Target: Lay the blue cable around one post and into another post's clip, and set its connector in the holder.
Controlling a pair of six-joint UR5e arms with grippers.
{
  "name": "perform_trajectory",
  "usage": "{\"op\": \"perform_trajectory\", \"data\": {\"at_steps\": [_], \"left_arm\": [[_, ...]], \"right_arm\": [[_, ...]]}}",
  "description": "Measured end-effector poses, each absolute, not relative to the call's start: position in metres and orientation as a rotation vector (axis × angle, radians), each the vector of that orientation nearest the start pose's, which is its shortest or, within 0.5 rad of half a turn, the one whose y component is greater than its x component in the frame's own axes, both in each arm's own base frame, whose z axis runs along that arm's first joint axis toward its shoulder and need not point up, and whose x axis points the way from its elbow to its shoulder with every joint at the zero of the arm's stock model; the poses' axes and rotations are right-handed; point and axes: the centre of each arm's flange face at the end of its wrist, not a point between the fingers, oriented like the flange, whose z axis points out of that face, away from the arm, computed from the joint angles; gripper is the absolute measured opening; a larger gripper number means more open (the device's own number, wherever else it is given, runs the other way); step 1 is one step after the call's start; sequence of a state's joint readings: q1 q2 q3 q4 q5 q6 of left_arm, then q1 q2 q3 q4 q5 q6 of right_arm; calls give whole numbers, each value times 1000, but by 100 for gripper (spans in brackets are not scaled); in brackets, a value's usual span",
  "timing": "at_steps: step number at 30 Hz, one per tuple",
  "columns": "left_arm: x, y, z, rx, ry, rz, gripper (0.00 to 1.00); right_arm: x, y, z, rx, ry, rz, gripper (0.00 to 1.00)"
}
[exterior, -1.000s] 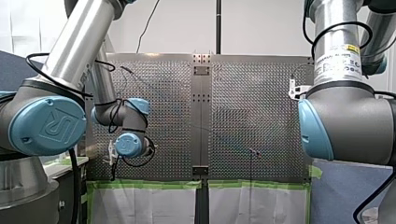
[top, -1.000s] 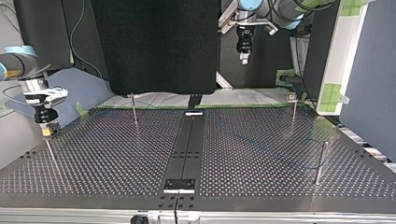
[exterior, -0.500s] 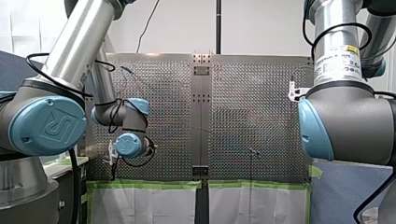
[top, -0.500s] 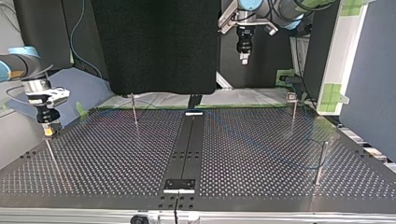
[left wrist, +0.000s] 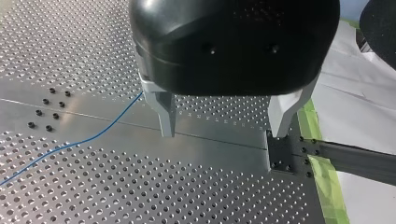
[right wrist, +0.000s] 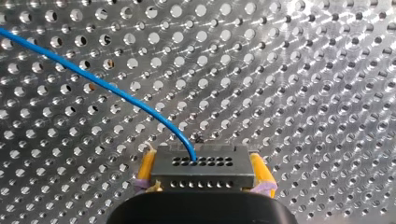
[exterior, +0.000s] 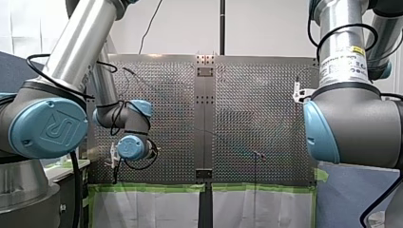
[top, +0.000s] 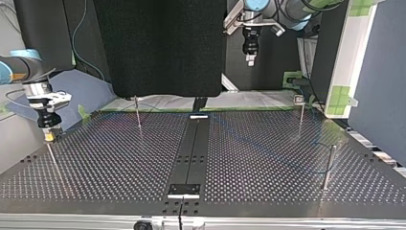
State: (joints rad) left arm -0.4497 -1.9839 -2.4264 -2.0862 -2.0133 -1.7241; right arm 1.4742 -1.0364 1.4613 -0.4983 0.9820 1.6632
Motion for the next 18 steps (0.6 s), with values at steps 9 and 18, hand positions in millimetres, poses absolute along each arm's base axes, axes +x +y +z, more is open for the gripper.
{"op": "perform_trajectory", "data": {"at_steps": [9,18], "left_arm": [[280,-236,61,-51,1764,-47,98],[279,-236,61,-50,1764,-49,98]], "right_arm": [[123,-681,276,1469,-951,1668,0],[122,-684,276,1447,-957,1692,0]]}}
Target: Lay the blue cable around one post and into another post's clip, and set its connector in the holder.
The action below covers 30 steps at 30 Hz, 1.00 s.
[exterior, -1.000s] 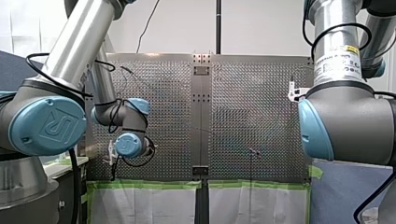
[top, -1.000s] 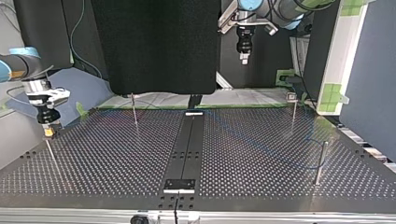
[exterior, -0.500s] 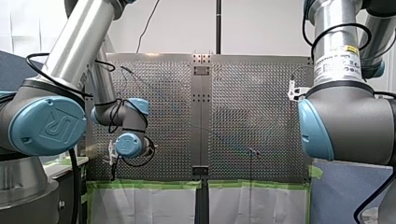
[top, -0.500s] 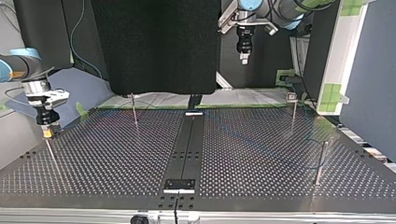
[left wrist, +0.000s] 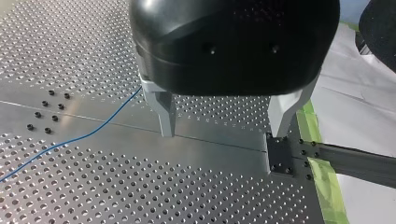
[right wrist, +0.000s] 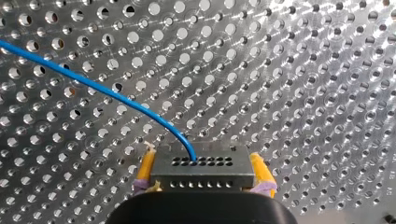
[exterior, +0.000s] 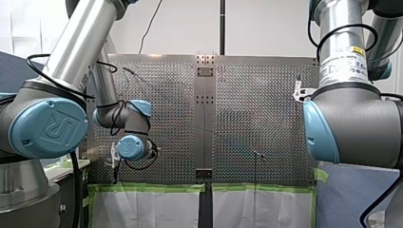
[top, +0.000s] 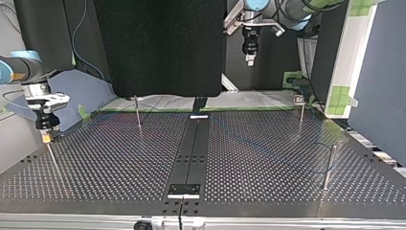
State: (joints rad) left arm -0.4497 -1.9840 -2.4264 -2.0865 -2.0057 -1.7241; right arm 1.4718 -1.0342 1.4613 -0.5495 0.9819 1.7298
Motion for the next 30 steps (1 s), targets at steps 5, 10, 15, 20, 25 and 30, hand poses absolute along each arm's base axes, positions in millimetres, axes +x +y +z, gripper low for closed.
{"op": "perform_trajectory", "data": {"at_steps": [5,10,15,20,25,30], "left_arm": [[279,-236,61,-50,1764,-50,98],[280,-236,61,-50,1764,-50,98],[279,-236,61,-50,1764,-50,98],[279,-236,61,-49,1765,-49,98],[279,-236,61,-49,1765,-49,98],[279,-236,61,-49,1764,-49,98]], "right_arm": [[121,-684,277,1443,-968,1699,0],[113,-687,276,1443,-968,1681,0],[112,-687,275,1444,-970,1680,0],[112,-687,275,1444,-970,1680,0],[112,-687,275,1444,-970,1680,0],[112,-687,275,1444,-970,1680,0]]}}
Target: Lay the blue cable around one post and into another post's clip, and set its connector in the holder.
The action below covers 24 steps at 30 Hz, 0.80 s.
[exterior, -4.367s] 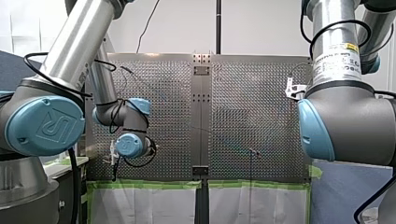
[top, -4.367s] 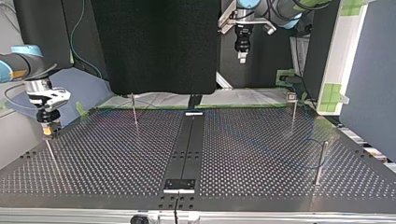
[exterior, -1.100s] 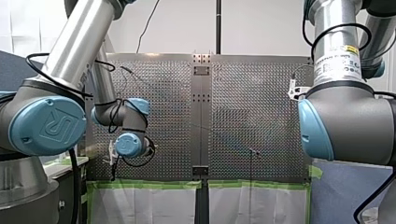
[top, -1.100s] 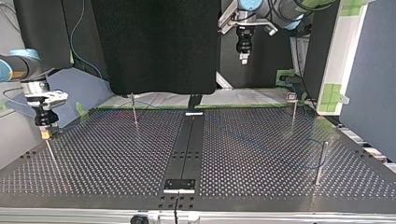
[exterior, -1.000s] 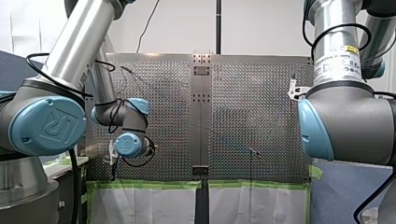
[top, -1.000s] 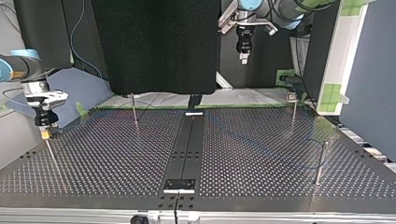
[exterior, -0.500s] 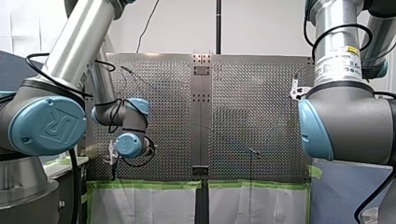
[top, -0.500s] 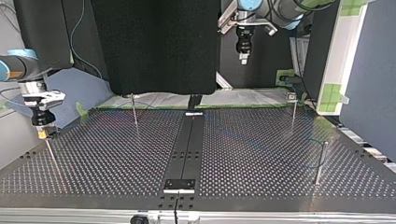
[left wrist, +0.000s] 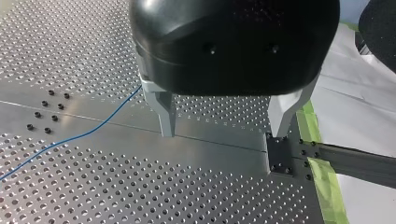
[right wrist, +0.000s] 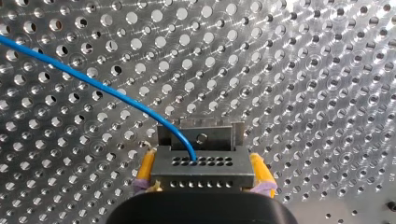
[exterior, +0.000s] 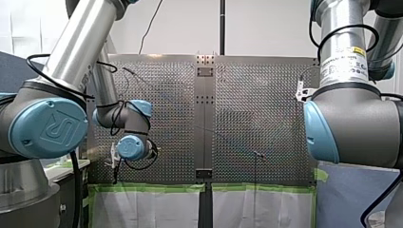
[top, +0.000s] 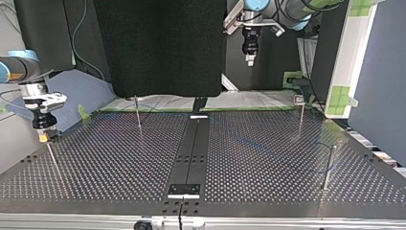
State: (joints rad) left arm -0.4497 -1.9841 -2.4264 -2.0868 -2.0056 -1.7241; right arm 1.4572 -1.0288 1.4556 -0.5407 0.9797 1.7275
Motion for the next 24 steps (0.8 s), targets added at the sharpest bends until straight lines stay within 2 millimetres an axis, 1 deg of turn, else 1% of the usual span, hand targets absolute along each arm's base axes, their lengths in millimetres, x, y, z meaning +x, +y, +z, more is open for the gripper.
{"op": "perform_trajectory", "data": {"at_steps": [7,8,9,10,11,12,13,14,15,16,24], "left_arm": [[279,-236,61,-49,1766,-49,98],[279,-236,60,-48,1767,-49,98],[279,-236,60,-47,1769,-49,98],[279,-236,60,-46,1771,-49,98],[278,-236,60,-45,1773,-51,98],[278,-237,60,-43,1775,-54,98],[278,-237,60,-40,1778,-58,98],[278,-237,60,-38,1780,-62,98],[278,-237,59,-36,1782,-65,98],[277,-238,59,-33,1785,-69,98],[273,-238,57,-11,1820,-73,98]], "right_arm": [[112,-687,274,1444,-971,1680,0],[112,-687,275,1444,-970,1680,6],[112,-687,274,1444,-971,1680,6],[112,-687,275,1444,-971,1680,36],[112,-687,275,1444,-971,1680,56],[112,-687,275,1444,-971,1680,56],[112,-687,275,1444,-970,1680,82],[112,-687,275,1444,-971,1680,95],[112,-687,275,1444,-970,1680,95],[112,-687,275,1444,-970,1680,100],[112,-687,275,1444,-971,1680,100]]}}
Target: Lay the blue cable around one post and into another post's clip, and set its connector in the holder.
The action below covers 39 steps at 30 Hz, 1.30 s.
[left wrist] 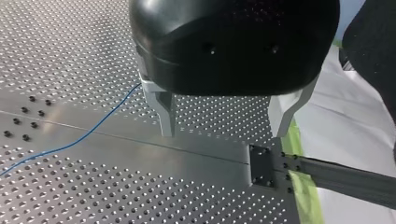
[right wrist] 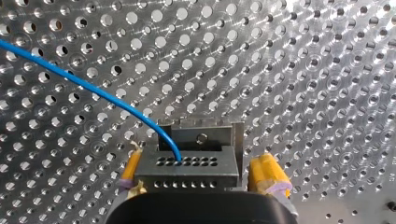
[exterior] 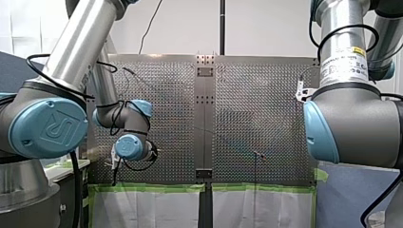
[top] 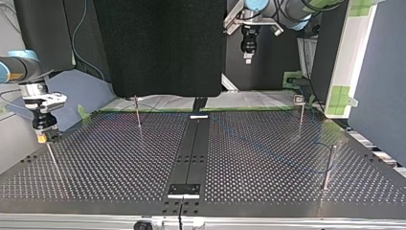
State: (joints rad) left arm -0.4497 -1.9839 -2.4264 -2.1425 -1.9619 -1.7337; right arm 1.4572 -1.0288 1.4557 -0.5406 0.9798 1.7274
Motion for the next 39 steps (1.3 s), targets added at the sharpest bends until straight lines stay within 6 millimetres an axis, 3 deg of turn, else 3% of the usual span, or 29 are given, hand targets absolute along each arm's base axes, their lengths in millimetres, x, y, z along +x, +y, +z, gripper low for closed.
{"op": "perform_trajectory", "data": {"at_steps": [39], "left_arm": [[265,-240,53,38,1879,-86,98]], "right_arm": [[112,-687,275,1444,-971,1680,100]]}}
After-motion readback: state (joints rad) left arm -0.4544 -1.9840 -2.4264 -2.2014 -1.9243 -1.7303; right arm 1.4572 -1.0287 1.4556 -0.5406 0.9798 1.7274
